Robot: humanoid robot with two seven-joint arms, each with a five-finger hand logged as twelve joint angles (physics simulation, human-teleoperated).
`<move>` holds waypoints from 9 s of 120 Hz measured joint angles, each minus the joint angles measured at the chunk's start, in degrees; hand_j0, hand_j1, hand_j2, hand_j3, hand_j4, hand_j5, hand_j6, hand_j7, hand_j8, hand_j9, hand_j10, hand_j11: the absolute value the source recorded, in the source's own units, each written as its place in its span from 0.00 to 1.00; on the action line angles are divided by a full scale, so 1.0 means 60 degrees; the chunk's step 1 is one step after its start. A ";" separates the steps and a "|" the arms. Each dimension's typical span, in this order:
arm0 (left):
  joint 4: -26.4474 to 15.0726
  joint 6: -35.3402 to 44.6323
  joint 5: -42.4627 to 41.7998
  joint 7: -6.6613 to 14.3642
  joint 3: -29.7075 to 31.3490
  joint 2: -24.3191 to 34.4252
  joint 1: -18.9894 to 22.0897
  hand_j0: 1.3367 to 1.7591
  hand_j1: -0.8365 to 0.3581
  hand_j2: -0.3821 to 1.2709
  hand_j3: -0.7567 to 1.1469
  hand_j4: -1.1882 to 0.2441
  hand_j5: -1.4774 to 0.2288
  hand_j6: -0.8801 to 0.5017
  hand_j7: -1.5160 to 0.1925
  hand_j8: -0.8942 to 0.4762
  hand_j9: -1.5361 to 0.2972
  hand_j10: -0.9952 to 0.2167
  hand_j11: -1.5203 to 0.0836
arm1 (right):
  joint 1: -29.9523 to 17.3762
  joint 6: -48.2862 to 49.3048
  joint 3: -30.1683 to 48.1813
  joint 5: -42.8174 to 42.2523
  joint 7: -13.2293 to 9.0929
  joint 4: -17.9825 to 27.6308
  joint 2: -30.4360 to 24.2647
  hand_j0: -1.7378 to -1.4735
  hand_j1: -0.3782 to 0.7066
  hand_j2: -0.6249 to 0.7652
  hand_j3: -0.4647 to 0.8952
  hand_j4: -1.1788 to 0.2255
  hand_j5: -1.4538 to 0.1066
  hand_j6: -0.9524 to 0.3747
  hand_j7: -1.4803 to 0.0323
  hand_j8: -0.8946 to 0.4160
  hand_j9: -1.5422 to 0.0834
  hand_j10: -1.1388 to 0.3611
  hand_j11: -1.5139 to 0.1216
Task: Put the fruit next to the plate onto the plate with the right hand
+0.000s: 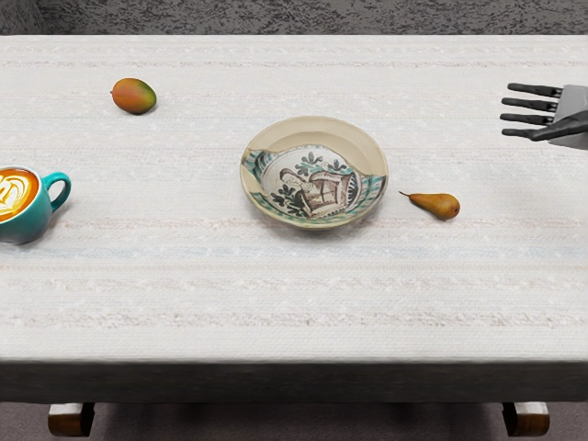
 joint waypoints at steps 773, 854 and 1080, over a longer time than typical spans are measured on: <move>0.0000 0.0000 0.0000 0.0000 0.0001 0.0000 0.0000 0.76 0.99 0.23 0.40 0.83 0.87 0.64 0.89 0.65 0.84 0.82 0.95 | 0.1743 -1.1060 -0.6932 -1.0022 -0.0003 0.5275 0.2800 0.31 0.60 0.49 0.34 0.43 0.46 0.29 0.49 0.30 0.49 0.41 0.47; 0.0000 0.0002 0.0000 0.0000 0.0002 0.0000 0.0000 0.76 0.99 0.23 0.40 0.83 0.87 0.64 0.89 0.65 0.84 0.82 0.95 | 0.1923 -1.0783 -0.5101 -0.9699 -0.0009 0.5338 0.2799 0.31 0.62 0.55 0.34 0.40 0.40 0.30 0.44 0.31 0.44 0.42 0.42; 0.0000 0.0002 -0.0001 0.0000 0.0002 0.0000 0.0000 0.76 0.99 0.23 0.40 0.83 0.87 0.64 0.89 0.65 0.84 0.82 0.95 | -0.1987 -0.0155 0.3126 -0.4576 0.0000 0.5364 0.4211 0.30 0.04 0.45 0.34 0.83 0.92 0.71 0.97 0.68 0.94 0.75 0.92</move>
